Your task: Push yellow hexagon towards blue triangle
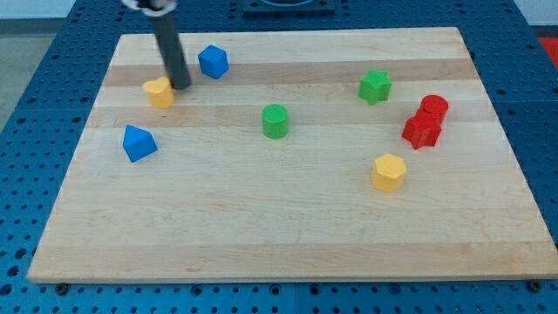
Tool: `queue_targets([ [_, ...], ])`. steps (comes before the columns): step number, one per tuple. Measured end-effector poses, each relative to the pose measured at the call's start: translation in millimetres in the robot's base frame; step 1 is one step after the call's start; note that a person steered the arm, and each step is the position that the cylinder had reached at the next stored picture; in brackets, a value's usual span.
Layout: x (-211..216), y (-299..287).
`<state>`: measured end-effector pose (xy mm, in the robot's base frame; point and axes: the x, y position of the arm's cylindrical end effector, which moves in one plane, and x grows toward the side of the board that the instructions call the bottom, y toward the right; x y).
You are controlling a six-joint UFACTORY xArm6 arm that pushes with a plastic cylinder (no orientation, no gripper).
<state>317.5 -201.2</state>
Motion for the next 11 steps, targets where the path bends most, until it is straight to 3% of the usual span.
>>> queue_targets([
  [1, 41.0, -24.9],
  [2, 45.9, -17.4],
  [3, 47.3, 70.0],
  [5, 140.4, 131.5],
  [7, 116.0, 290.7],
  [9, 196.0, 359.7],
  [10, 206.7, 390.9],
  [11, 227.7, 332.7],
])
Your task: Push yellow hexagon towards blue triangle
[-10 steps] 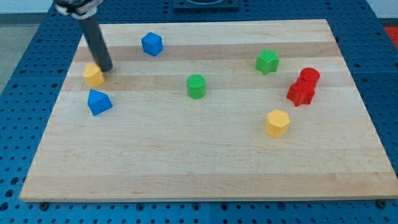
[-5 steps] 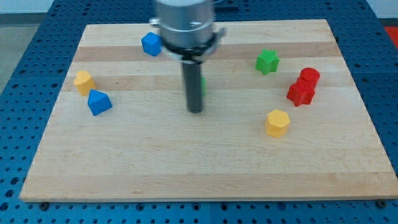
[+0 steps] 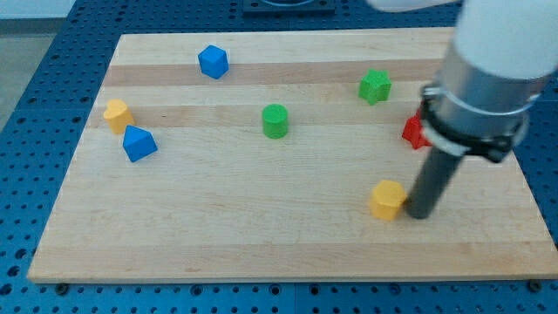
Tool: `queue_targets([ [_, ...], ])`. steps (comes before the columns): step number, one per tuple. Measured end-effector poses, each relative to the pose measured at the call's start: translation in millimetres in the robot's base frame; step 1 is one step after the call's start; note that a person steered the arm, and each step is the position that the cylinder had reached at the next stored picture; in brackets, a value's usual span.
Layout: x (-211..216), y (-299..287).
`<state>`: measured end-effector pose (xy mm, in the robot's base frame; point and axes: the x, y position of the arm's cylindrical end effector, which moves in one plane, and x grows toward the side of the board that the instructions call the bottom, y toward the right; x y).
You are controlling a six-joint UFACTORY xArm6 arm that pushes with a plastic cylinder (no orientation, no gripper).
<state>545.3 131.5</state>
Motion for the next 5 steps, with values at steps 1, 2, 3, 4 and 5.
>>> queue_targets([
  [1, -8.2, -103.0],
  [2, -22.0, -136.2],
  [3, -21.6, -169.7],
  [4, -18.9, -215.2],
  [5, -27.3, -249.4],
])
